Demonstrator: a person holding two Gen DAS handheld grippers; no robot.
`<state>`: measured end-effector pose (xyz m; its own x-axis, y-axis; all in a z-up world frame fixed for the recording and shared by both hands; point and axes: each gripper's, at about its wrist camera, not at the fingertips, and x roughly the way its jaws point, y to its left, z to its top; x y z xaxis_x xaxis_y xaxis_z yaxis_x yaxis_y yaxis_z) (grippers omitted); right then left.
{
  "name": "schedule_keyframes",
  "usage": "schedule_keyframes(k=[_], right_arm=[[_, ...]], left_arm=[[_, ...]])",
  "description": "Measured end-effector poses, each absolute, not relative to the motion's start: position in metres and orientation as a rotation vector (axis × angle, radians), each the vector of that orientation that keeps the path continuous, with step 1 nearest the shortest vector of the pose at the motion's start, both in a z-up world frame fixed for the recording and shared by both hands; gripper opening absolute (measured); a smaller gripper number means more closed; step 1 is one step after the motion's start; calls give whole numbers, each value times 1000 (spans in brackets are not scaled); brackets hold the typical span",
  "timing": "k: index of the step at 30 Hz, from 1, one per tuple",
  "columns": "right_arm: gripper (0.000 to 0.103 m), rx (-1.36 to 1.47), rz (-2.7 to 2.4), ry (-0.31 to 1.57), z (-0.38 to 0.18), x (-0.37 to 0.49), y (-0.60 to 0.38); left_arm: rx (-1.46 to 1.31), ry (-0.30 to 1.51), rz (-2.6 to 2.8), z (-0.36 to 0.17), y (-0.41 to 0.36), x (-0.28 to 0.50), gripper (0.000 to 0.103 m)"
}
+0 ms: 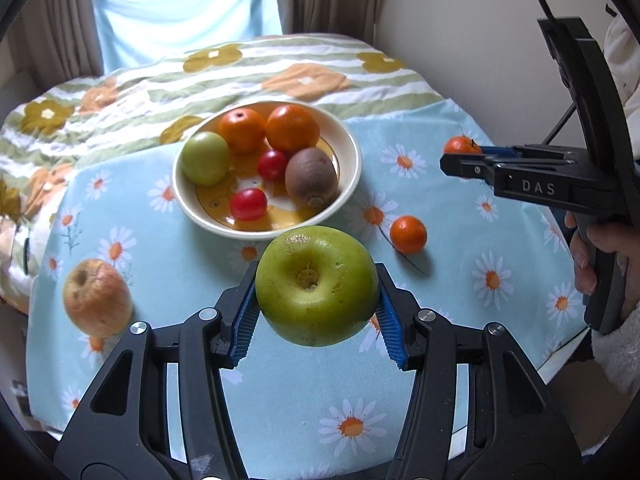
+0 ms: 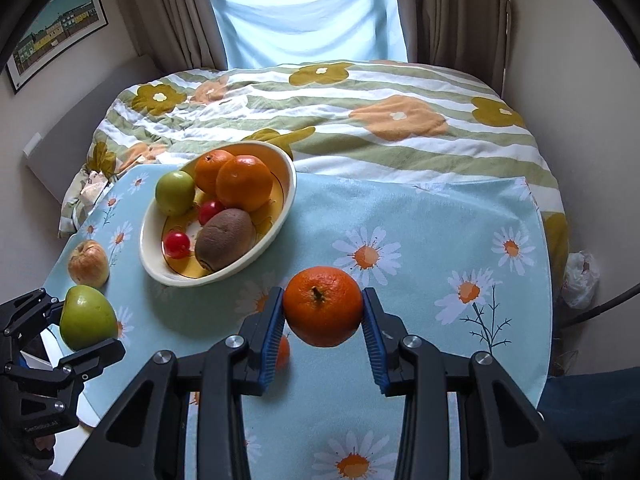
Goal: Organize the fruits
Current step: 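Carry the green apple into the bowl and open the left tool while the right tool carries the orange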
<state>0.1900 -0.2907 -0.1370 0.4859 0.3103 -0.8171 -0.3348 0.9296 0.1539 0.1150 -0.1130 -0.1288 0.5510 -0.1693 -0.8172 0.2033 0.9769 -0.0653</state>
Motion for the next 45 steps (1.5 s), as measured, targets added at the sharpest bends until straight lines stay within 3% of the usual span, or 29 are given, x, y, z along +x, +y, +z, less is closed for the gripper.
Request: schedule_keyframes(k=[17,40,42,43,44,45], right_arm=[[35,33,365,963,-99,187,-252],[35,91,253,1051,-132,231,-223],[35,92,251,1051,-132,231,-222],[35,94,250,1049,-132,232,-222],[35,95,248,1049,-132,233,-222],[35,95,248,1048,-132,234,-222]], left_arm=[[80,895,-266,-93,-78,168,57],[133,1012,-319,-166,-48,240,58],[124,997,-321,-162,-47,239,73],[124,982,-313,-159,-46,238,96],[120,961,-304,-154,-44,237,103],[110,939,-304,-149,-42,235,103]])
